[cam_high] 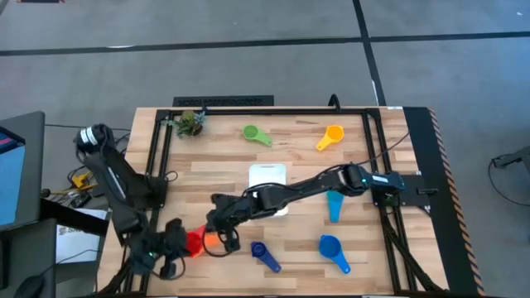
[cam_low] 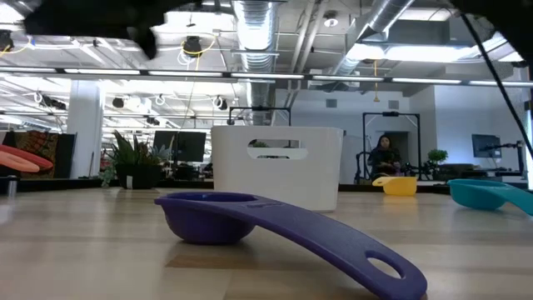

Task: Nest measuring cups in basket
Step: Stack the red measuring cup on top of the orange measuring cup

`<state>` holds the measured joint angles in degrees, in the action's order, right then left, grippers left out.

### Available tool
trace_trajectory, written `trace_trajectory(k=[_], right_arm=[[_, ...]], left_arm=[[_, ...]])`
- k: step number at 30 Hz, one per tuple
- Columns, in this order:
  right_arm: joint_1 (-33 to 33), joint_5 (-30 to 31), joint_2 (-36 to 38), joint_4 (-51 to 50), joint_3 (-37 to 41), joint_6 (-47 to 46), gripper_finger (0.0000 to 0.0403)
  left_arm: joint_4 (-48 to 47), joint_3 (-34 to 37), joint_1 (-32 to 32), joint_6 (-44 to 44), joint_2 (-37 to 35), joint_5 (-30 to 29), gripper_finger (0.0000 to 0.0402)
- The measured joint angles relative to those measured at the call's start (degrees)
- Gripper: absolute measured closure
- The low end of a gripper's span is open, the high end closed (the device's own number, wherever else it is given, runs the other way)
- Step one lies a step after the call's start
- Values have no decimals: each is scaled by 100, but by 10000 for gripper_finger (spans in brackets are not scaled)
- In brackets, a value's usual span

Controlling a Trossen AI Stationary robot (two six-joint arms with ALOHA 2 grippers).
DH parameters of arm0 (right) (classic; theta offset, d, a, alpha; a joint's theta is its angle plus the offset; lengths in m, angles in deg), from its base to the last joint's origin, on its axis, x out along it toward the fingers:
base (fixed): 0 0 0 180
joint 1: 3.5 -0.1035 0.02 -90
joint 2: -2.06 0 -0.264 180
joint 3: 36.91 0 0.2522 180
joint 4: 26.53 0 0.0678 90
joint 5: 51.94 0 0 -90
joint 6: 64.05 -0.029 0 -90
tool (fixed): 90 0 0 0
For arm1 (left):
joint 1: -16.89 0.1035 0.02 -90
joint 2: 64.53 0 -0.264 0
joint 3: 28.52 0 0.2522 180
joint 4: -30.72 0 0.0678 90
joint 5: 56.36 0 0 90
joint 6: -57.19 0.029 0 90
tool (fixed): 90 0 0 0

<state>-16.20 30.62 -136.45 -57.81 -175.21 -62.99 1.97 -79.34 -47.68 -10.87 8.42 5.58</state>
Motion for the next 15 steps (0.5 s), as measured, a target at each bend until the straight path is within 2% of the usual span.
trace_trajectory(k=[2,4,10,15], right_arm=[[23,39,-47,-149,34,-87,398],[49,263,-209,181,7,-92,398],[171,977,-320,231,3,-54,399],[326,1066,-353,180,21,37,398]], left_arm=[[162,-54,2,0,293,186,401],[89,-280,2,31,581,275,401],[-988,-1490,7,411,1276,271,401],[-1527,-2215,27,515,1923,218,401]])
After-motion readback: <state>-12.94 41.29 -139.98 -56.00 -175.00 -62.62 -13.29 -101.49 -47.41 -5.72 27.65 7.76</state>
